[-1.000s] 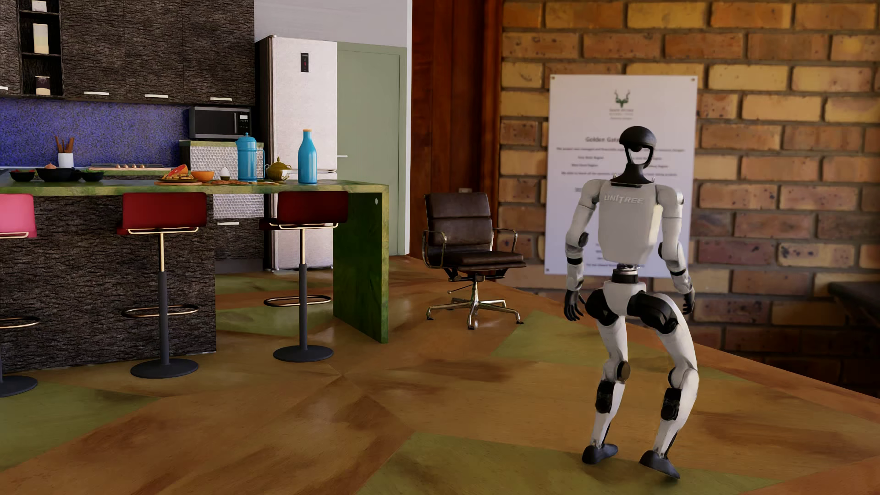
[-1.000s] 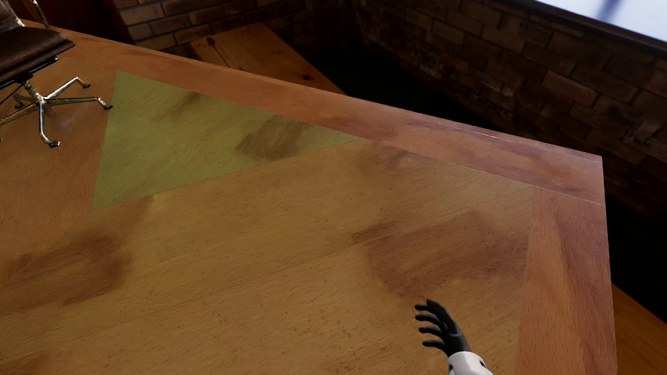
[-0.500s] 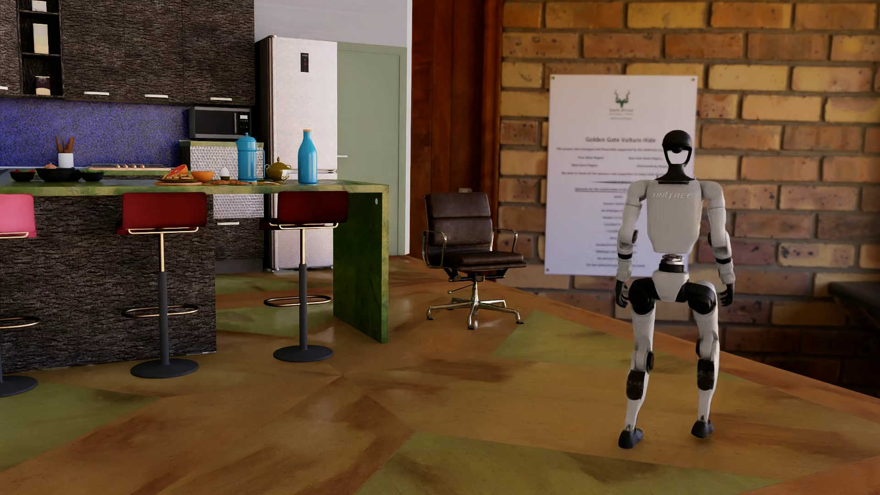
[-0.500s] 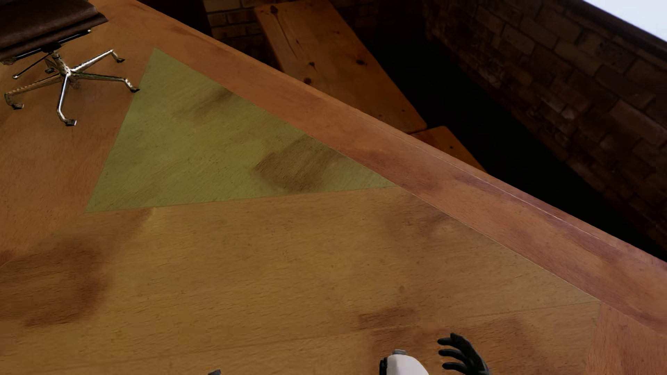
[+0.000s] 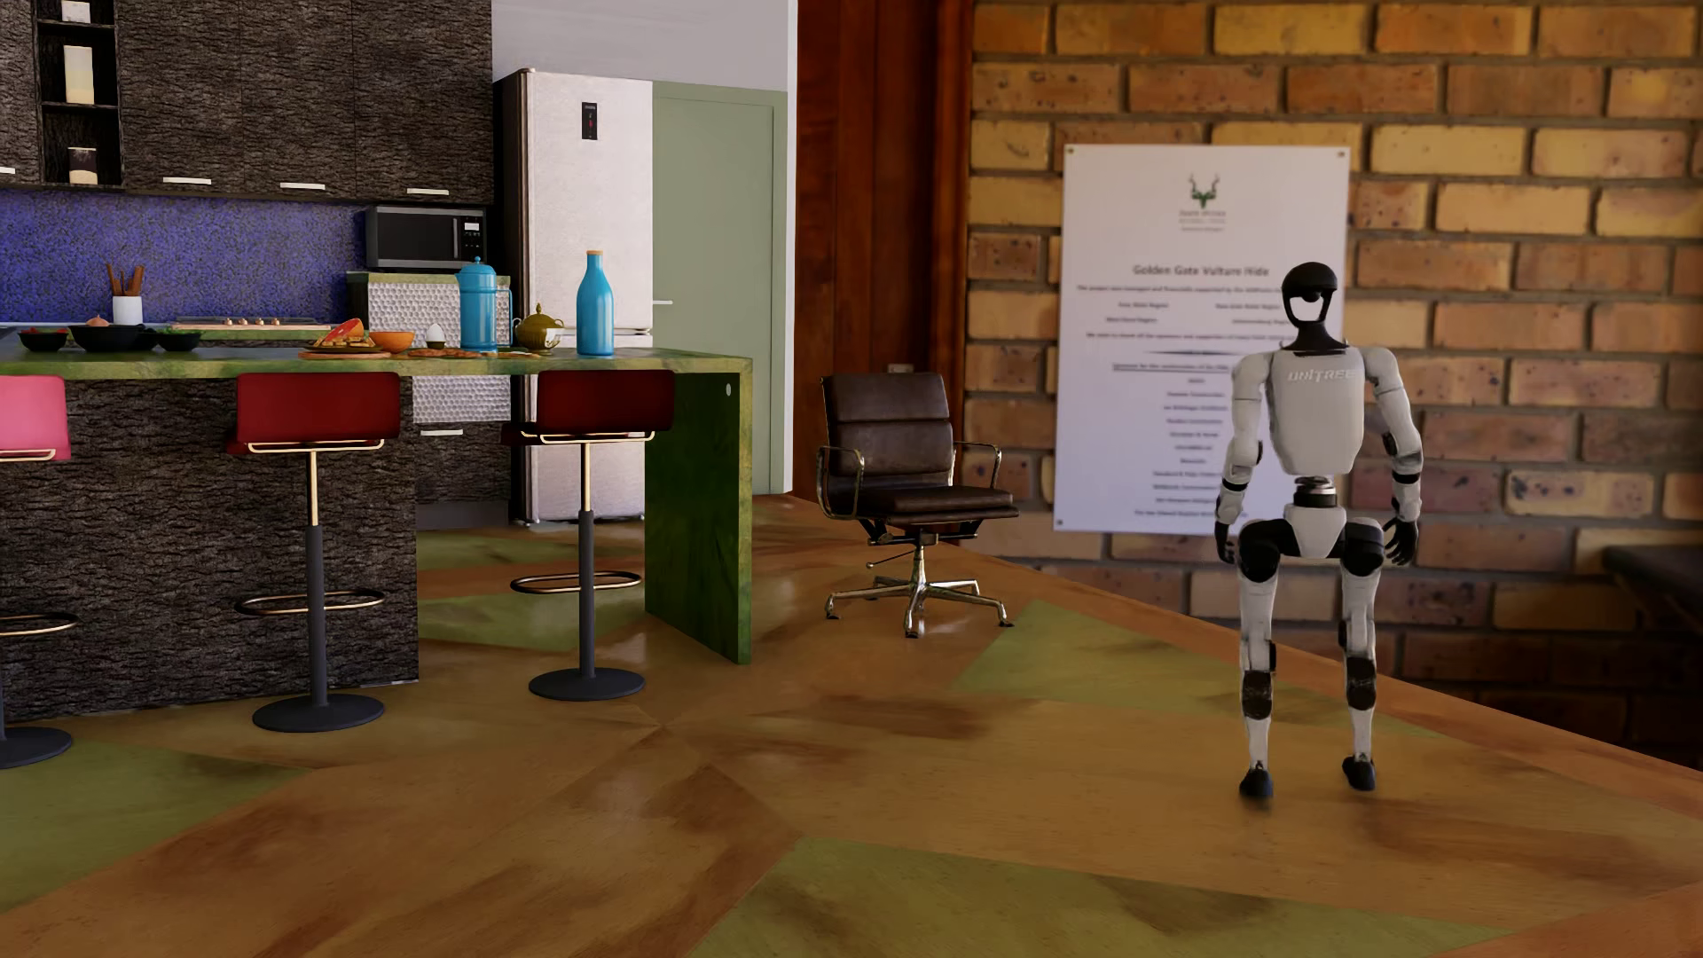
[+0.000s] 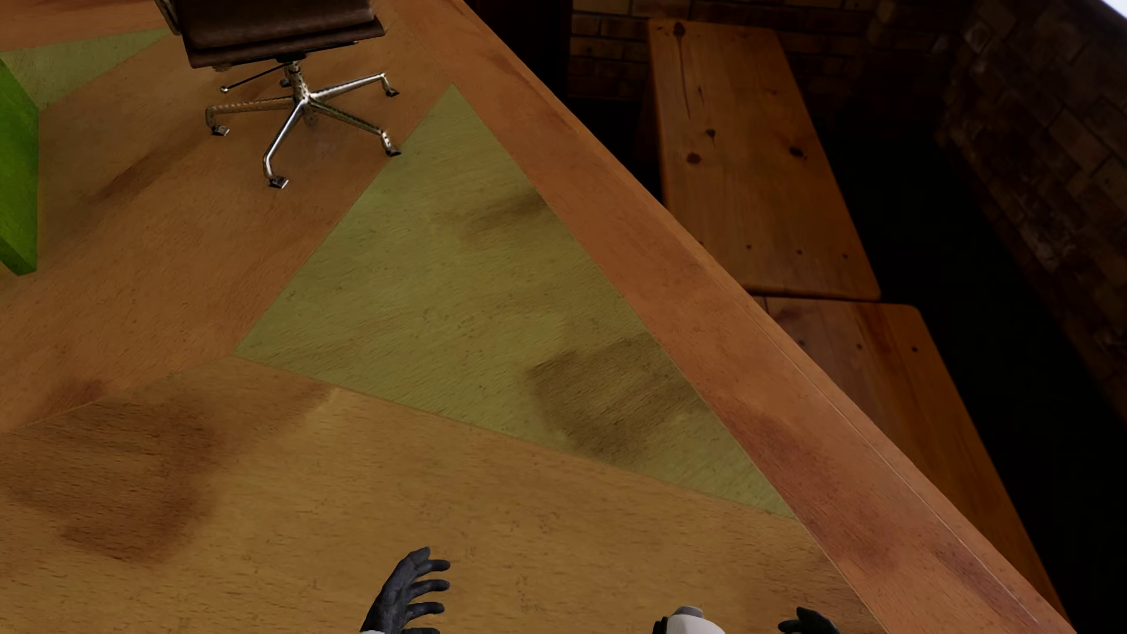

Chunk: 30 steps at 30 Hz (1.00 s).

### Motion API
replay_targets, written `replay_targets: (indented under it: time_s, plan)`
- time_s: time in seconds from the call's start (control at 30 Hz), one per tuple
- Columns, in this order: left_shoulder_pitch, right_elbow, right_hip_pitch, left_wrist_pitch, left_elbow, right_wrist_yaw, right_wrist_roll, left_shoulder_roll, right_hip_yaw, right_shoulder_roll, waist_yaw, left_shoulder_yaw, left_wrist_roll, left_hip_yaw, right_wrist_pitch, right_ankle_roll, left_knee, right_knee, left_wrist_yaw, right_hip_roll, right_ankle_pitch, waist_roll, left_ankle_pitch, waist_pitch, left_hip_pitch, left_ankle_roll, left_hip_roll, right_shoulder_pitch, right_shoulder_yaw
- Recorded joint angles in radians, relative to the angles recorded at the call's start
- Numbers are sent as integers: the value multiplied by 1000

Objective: Approach the leather officechair

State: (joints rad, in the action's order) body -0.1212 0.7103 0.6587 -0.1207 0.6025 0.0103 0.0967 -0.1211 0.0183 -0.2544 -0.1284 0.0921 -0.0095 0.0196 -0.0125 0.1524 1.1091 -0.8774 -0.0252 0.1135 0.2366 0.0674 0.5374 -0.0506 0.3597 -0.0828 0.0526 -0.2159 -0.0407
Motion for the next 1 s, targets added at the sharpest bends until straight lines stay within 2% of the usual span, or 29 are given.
replay_targets:
  time_s: [0.03, 0.07, 0.1, 0.13, 0.17, 0.2, 0.23, 0.27, 0.33, 0.37, 0.4, 0.43, 0.47, 0.5, 0.53, 0.57, 0.6, 0.63, 0.67, 0.7, 0.73, 0.77, 0.8, 0.83, 0.87, 0.9, 0.93, 0.97, 1.0]
  plan:
    - [10, -16, -46, 29, 53, -37, -26, -11, 38, -19, -26, -1, -20, -22, -3, -99, 139, 0, 54, 2, 46, -37, -137, -2, 65, -13, -30, 32, 19]
    - [-39, -62, -109, 53, 74, -95, -60, -25, 71, 2, -46, -45, -44, -55, -6, -69, 174, 24, 109, 5, 81, -78, -187, 1, 109, 24, -68, 69, 5]
    - [-95, -102, -187, 48, 53, -147, -100, -37, 94, 22, -96, -61, -60, -75, -20, -59, 153, 58, 134, 14, 111, -117, -128, -2, 133, 64, -79, 108, -8]
    - [-144, -150, -244, 31, 23, -189, -135, -56, 111, 55, -149, -69, -66, -86, -30, -49, 66, 78, 138, 26, 147, -143, -83, 10, 152, 67, -86, 141, -35]
    - [-195, -178, -262, 22, 33, -211, -152, -80, 111, 84, -149, -80, -59, -72, -31, -27, -146, 23, 117, 29, 193, -168, -44, 27, 137, 21, -105, 207, -77]
    - [-198, -133, -189, 17, 123, -204, -141, -105, 47, 121, -109, -14, -45, -69, -63, -10, -158, -180, 64, 38, 96, -150, -4, 23, 89, 16, -75, 227, -82]
    - [-188, -102, -112, 5, 162, -182, -116, -101, -21, 137, -64, 11, -35, -58, -92, 3, -188, -340, 6, 5, 24, -123, 21, 16, 31, 16, -51, 184, -72]
    - [-175, -95, -48, -12, 140, -146, -84, -70, -44, 111, -8, -13, -36, -38, -87, 11, -230, -365, -48, -30, 61, -92, 40, 14, -26, 18, -34, 124, -52]
    - [-106, -97, 26, -26, 27, -76, -24, -27, -32, 74, 72, -36, -46, 8, -20, 25, -271, -201, -111, -47, 142, -19, 71, 8, -132, 35, -7, 6, 23]
    - [-44, -69, 14, -20, -7, -60, -14, -21, -32, 59, 53, -11, -46, 4, -7, 45, -146, 9, -116, -25, 150, 28, 45, -6, -122, 26, 18, -28, 40]
    - [-8, -8, -17, -2, 16, -67, -32, -10, -2, 14, 10, -9, -40, -4, -16, 10, 47, 13, -86, -18, 6, 17, -75, -1, -45, 21, -2, -25, 27]
    - [0, -13, -72, 22, 67, -92, -61, -12, 42, -13, -25, -14, -38, -22, 1, -102, 179, 18, -35, -19, 52, -18, -213, -9, 25, 8, -39, 11, 28]
    - [-63, -29, -136, 37, 61, -125, -96, -34, 66, -35, -67, -33, -39, -44, 5, -86, 246, 43, 28, -19, 82, -61, -223, -17, 95, 31, -63, 81, 39]
    - [-118, -82, -198, 30, 35, -162, -127, -62, 87, -11, -119, -64, -30, -71, -13, -66, 201, 67, 72, -3, 116, -87, -145, -11, 145, 37, -70, 118, 18]
    - [-167, -124, -257, 16, 12, -189, -146, -78, 104, 29, -166, -96, -15, -83, -27, -62, 105, 92, 92, 9, 149, -111, -71, 5, 169, 46, -75, 168, -22]
    - [-208, -159, -301, 3, 8, -195, -145, -82, 101, 79, -164, -120, -1, -60, -39, -40, -54, 90, 80, 10, 206, -138, -29, 31, 175, 85, -94, 232, -52]
    - [-206, -139, -246, 5, 110, -175, -124, -95, 45, 117, -138, -53, -3, -53, -67, -28, -148, -83, 44, 6, 183, -144, -30, 43, 131, 34, -92, 280, -91]
    - [-179, -111, -172, -1, 165, -141, -96, -103, -11, 140, -98, 8, -19, -52, -116, -19, -156, -265, 8, -10, 94, -119, 9, 41, 85, 30, -64, 237, -102]
    - [-144, -57, -114, -12, 148, -91, -57, -86, -43, 131, -40, 9, -48, -36, -148, -14, -187, -346, -26, -54, 85, -89, 35, 29, 24, 31, -42, 157, -68]
    - [-129, -78, -54, -10, 79, -38, -18, -47, -40, 90, 33, -27, -73, -15, -101, -10, -224, -330, -50, -72, 117, -56, 56, 23, -32, 34, -21, 82, -29]
    - [-103, -82, -3, 10, 38, 1, 15, -24, -32, 65, 81, -16, -87, -4, -49, -5, -259, -241, -67, -61, 145, -18, 81, 24, -86, 36, -1, 20, 18]
    - [-39, -63, 6, 27, 4, 18, 29, -24, -44, 58, 91, -18, -92, 9, -20, 15, -248, -48, -64, -42, 147, 23, 109, 18, -125, 42, 21, -42, 53]
    - [16, -20, -35, 44, 10, -1, 9, -4, -17, 20, 50, 1, -93, 14, -6, -32, -90, -55, -37, -42, 112, 6, 42, 2, -82, 19, 11, -51, 30]
    - [21, -34, -89, 67, 48, -39, -26, -1, 24, 1, 22, -15, -94, -8, 20, -132, 64, -40, 12, -44, 151, -31, -89, -11, -12, -5, -22, -19, 27]
    - [-28, -49, -145, 80, 77, -92, -65, -33, 46, -14, -23, -38, -95, -47, 30, -90, 147, -5, 77, -40, 176, -68, -168, -21, 72, -11, -47, 52, 44]
    - [-85, -88, -216, 61, 40, -150, -104, -46, 72, -13, -89, -65, -83, -80, 26, -89, 145, 36, 113, -28, 201, -104, -139, -29, 140, 3, -66, 109, 34]
    - [-133, -125, -284, 33, 9, -200, -136, -58, 94, 20, -157, -71, -61, -103, 18, -81, 87, 74, 123, -14, 227, -130, -88, -24, 186, 15, -79, 165, 5]
    - [-183, -171, -306, 4, -16, -230, -157, -55, 109, 77, -181, -93, -29, -103, 8, -73, -56, 18, 107, 4, 238, -153, -63, -11, 212, 9, -93, 216, -38]
    - [-199, -96, -254, -1, 104, -225, -156, -50, 49, 131, -173, -26, 2, -77, -40, -55, -187, -136, 72, -15, 175, -173, -101, 8, 177, 45, -110, 268, -70]
